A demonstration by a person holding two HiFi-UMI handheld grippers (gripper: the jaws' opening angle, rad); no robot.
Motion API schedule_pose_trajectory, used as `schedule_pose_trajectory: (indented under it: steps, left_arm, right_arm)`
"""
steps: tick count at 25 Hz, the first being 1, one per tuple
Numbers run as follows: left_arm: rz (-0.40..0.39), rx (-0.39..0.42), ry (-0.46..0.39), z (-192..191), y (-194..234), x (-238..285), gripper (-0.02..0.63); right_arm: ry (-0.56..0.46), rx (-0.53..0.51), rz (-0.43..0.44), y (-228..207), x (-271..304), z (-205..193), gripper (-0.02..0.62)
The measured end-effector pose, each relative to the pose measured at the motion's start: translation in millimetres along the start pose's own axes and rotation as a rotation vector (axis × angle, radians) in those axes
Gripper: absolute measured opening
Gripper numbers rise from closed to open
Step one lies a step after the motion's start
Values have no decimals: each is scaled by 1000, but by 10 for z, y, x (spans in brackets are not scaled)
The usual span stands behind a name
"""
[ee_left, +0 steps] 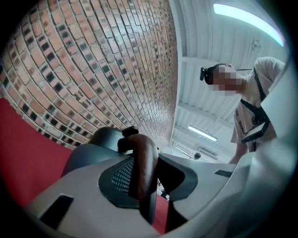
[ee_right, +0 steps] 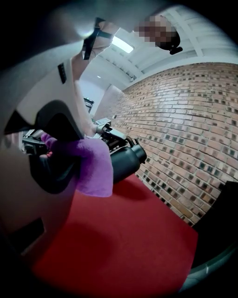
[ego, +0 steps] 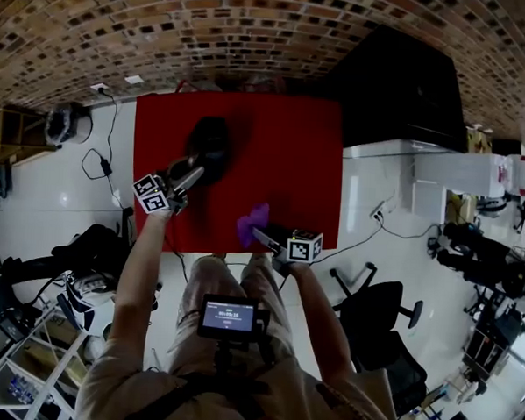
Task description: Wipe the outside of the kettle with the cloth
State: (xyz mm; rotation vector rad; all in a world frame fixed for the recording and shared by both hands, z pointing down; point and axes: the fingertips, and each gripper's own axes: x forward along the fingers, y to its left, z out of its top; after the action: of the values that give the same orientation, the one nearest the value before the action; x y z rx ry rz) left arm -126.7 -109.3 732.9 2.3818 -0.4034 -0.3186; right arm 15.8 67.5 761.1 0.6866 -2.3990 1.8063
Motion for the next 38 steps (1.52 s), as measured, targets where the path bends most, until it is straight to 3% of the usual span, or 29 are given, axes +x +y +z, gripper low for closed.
schedule_pose_trajectory:
  steps: [6,11,13,19,22,25,27,29,31,38]
  left_arm:
    - [0,114,53,-317,-253,-143,71]
    - [10,273,214,-562,-457,-22,63]
    - [-1,342,261,-690,-539,4,63]
    - [34,522,265,-942,-635,-72,63]
    - [75,522,248,-1038,-652,-137,66]
    - [79,488,220,-1077,-709,-137,178]
    - [70,511,267,-1179,-758,-137,238]
    - [48,571,371,-1408,-820,-204,284]
    - [32,596,433,-1627,-873,-325,284]
    - [150,519,390,-1575,-819,-655,284]
  right_arm:
    - [22,-25,28,144,221,118,78]
    - [42,-57,20,140,353,196,78]
    - [54,-92,-20,91,412,218,78]
    - [112,-232,-237,-220,593,323,80]
    - [142,-272,-292,-319,691,354,80]
    - [160,-281,-310,-357,789,339,78]
    - [169,-283,-313,-361,851,296,80]
    - [179,-291,-319,-349,904,258,80]
    - [192,-303,-331,-354,941,232,80]
    - [210,-299,-335,-371,939,156,80]
